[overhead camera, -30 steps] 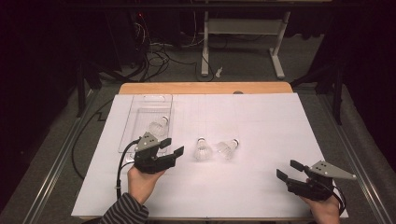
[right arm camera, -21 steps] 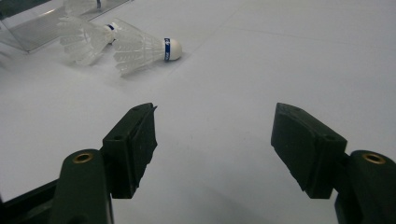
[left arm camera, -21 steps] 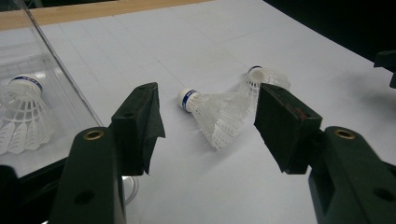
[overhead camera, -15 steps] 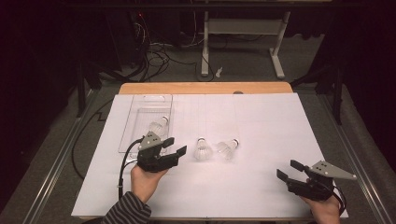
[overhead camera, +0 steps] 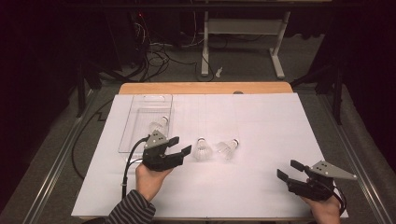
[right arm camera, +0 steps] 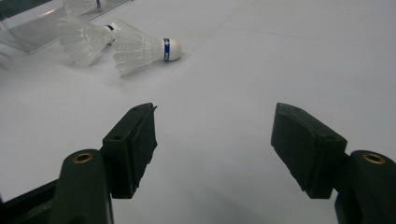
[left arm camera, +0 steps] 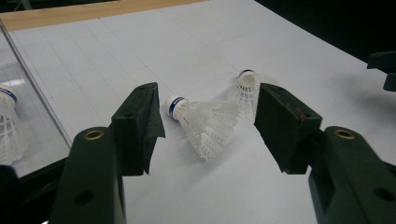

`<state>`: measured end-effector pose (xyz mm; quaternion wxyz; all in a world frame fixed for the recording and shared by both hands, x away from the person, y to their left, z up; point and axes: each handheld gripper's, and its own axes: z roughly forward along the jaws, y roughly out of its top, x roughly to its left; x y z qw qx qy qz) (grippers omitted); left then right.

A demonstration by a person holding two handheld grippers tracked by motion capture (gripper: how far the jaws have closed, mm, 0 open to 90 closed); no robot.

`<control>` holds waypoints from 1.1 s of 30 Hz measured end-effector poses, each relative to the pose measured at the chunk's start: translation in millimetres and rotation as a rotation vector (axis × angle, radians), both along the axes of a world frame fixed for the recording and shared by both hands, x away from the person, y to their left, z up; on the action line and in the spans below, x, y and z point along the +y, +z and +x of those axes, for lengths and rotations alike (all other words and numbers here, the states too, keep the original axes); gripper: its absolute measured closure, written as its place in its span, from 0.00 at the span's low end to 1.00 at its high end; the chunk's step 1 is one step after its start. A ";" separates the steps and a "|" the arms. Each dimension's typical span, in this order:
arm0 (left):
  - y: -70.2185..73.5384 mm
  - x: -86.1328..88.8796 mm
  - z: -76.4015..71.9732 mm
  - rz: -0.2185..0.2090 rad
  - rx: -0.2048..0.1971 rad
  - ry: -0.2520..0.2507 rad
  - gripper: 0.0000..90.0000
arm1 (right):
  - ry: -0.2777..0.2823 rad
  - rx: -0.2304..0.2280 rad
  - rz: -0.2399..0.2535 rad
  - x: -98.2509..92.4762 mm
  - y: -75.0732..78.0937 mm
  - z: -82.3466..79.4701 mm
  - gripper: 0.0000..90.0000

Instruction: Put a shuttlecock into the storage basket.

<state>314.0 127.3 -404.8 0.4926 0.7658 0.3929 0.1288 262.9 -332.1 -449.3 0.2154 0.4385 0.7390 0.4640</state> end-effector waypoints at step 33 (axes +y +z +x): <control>0.9 -27.6 12.1 -0.001 0.007 -0.049 0.46 | 0.000 0.001 0.005 0.0 0.0 0.1 0.35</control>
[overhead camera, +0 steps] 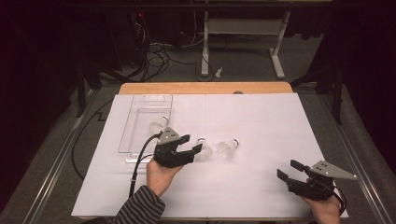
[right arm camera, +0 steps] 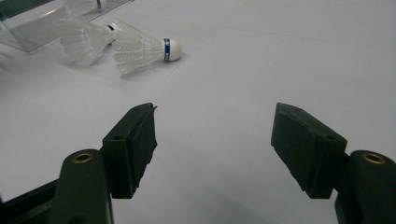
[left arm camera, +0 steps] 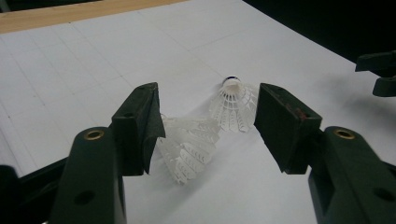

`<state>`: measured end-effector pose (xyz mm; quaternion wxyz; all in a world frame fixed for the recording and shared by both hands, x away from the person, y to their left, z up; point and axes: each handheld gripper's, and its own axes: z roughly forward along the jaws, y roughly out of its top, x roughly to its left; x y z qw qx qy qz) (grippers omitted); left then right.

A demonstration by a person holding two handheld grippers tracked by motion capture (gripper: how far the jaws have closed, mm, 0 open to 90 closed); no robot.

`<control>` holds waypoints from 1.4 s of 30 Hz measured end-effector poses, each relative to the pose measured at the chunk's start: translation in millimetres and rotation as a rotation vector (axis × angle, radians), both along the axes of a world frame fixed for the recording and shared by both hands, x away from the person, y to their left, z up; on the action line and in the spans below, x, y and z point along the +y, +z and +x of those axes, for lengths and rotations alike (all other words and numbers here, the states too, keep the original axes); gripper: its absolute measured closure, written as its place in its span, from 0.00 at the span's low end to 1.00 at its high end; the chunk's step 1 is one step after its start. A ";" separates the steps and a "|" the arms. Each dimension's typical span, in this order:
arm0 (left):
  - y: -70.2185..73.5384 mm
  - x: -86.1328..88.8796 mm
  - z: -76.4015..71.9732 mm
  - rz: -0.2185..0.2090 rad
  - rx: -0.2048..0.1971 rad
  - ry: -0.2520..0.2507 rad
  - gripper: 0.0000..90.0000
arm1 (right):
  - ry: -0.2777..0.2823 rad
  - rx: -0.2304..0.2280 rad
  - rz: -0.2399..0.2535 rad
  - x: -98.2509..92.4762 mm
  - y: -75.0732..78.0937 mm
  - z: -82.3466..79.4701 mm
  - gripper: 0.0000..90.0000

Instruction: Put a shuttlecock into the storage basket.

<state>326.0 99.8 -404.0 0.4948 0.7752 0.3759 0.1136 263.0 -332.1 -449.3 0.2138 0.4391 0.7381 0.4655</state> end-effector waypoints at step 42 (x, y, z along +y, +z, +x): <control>8.9 -28.1 17.9 0.158 0.114 -0.042 0.52 | 0.002 -0.001 0.001 -0.3 0.0 0.0 0.35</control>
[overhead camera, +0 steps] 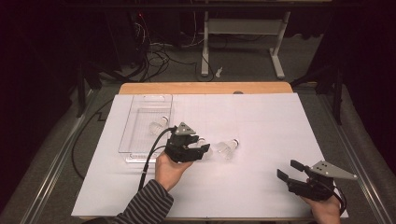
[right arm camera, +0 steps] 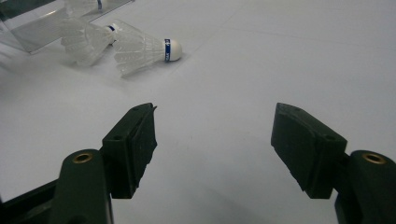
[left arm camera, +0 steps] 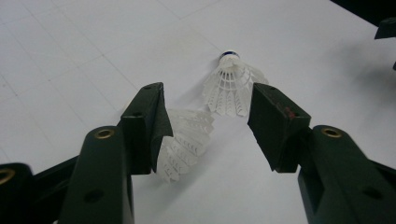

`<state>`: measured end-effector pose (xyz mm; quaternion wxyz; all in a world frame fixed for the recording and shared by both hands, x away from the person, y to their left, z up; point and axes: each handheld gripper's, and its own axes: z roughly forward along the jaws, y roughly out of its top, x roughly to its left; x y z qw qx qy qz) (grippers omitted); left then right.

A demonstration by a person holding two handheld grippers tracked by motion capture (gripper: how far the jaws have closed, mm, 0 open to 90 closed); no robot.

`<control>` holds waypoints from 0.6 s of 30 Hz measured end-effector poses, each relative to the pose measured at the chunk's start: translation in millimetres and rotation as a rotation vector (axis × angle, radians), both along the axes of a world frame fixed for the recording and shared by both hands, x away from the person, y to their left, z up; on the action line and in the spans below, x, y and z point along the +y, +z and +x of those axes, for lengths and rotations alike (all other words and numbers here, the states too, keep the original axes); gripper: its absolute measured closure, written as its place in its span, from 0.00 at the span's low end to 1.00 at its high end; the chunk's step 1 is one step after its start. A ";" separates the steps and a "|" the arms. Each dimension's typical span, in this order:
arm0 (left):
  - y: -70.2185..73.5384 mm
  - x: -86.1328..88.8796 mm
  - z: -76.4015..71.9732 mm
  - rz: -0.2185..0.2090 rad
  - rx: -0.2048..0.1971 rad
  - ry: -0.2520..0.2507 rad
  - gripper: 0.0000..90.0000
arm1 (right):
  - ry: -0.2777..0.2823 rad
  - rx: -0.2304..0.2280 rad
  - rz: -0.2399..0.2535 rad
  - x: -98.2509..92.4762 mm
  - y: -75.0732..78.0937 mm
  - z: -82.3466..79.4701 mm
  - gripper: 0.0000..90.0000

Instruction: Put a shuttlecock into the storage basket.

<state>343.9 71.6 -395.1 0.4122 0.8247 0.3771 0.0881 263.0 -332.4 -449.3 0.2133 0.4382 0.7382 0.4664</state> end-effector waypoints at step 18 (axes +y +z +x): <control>1.5 0.0 5.9 0.109 0.059 0.017 0.49 | 0.001 0.000 -0.002 0.0 -0.1 0.1 0.35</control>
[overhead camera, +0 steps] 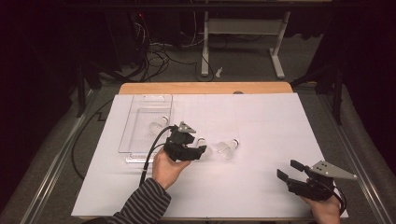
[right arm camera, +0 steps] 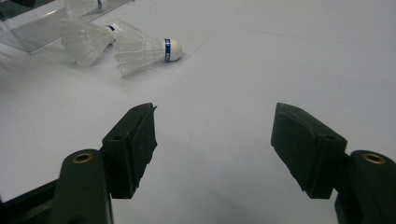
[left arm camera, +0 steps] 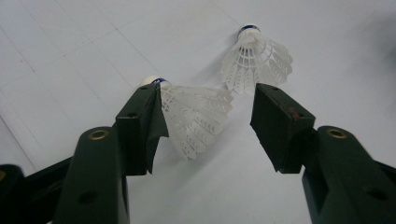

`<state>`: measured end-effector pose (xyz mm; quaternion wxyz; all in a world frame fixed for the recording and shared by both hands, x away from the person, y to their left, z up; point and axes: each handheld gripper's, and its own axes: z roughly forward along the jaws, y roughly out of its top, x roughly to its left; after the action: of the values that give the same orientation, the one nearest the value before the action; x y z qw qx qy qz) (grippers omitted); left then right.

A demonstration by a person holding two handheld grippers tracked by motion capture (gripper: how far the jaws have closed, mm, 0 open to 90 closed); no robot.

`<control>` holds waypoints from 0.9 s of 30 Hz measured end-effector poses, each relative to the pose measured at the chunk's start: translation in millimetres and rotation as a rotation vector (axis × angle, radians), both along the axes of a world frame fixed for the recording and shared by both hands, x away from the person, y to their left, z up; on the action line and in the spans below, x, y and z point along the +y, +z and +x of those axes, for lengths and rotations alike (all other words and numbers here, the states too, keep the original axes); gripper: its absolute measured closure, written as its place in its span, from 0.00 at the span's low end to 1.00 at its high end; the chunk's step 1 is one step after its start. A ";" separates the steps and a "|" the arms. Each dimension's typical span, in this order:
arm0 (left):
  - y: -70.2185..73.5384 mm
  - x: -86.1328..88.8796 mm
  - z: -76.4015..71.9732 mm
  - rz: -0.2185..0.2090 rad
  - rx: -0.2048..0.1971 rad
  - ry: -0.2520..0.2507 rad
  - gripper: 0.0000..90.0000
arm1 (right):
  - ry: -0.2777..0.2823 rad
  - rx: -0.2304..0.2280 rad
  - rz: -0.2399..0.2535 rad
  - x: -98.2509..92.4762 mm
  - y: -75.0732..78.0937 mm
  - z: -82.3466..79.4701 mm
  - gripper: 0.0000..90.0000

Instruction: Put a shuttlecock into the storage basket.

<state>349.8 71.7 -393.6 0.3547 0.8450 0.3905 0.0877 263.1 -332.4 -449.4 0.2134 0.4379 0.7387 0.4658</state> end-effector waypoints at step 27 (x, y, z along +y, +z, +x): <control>-6.6 -9.2 7.7 0.106 0.097 -0.017 0.47 | 0.000 0.000 0.001 -0.1 0.0 -0.1 0.35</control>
<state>357.5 62.5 -400.2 0.2908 0.8690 0.3951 0.0643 263.0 -332.5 -449.3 0.2134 0.4380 0.7385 0.4661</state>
